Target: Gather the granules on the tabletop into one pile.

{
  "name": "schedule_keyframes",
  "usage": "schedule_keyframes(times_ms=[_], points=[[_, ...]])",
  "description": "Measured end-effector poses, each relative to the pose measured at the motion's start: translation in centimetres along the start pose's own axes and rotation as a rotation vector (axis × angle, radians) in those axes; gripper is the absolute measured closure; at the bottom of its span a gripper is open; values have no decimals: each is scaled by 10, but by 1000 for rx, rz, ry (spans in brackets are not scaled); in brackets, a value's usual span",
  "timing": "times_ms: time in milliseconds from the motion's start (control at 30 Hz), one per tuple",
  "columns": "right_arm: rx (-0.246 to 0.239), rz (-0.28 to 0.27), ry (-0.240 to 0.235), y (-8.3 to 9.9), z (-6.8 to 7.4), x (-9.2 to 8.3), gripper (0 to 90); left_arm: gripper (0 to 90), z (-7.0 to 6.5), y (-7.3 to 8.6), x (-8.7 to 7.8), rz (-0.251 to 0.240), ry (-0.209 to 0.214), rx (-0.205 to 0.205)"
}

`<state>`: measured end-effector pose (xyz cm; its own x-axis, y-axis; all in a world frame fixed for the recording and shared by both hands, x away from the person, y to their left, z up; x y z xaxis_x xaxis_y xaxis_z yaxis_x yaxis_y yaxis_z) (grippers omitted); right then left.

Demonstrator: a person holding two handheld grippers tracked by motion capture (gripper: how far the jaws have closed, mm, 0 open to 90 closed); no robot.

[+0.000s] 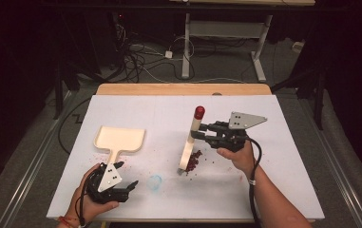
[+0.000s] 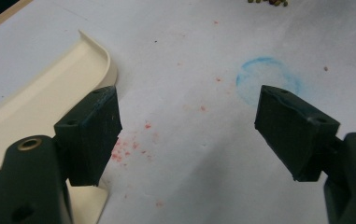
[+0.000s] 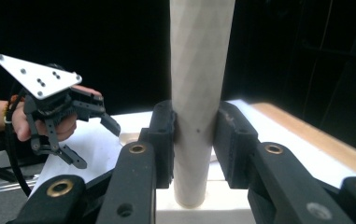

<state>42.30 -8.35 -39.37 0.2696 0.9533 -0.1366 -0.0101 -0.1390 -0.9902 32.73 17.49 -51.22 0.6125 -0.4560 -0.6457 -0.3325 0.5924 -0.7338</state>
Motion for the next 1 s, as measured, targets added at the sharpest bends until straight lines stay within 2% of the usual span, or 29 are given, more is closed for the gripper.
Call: schedule_keyframes(times_ms=[100, 233, 333, 533, 700, 833, 1000], points=[[-29, 4, 33, -8, -2, -20, 701, 216, 0, 0, -1, -4, -4, -4], [-38, 15, 66, -9, -4, -47, 701, 216, -1, 0, 0, -1, -3, 0], [-55, 46, 85, -3, -4, -62, 701, 216, -2, -1, 1, 1, -1, 1], [-40, 108, 97, 20, -7, -76, 701, 216, -2, -1, 1, 7, 1, 8], [-39, 147, 89, 33, -7, -72, 700, 217, -3, -1, 2, 9, 4, 12], [-25, 125, 58, 35, -4, -60, 701, 218, -2, -1, 1, 5, 5, 9], [-10, 97, 6, 34, 3, -37, 701, 218, -3, -1, 1, 7, 7, 11]])
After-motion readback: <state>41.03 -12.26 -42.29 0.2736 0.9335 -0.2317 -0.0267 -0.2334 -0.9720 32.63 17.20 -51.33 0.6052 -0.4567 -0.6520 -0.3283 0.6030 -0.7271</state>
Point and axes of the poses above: each handheld gripper's, and its own axes: x roughly forward along the jaws, y roughly out of its underside, z roughly to its left, the point moved 9 cm from there along x, roughly forward along the jaws, and after that the axes turned 1 degree about -x, right-handed, at the moved point
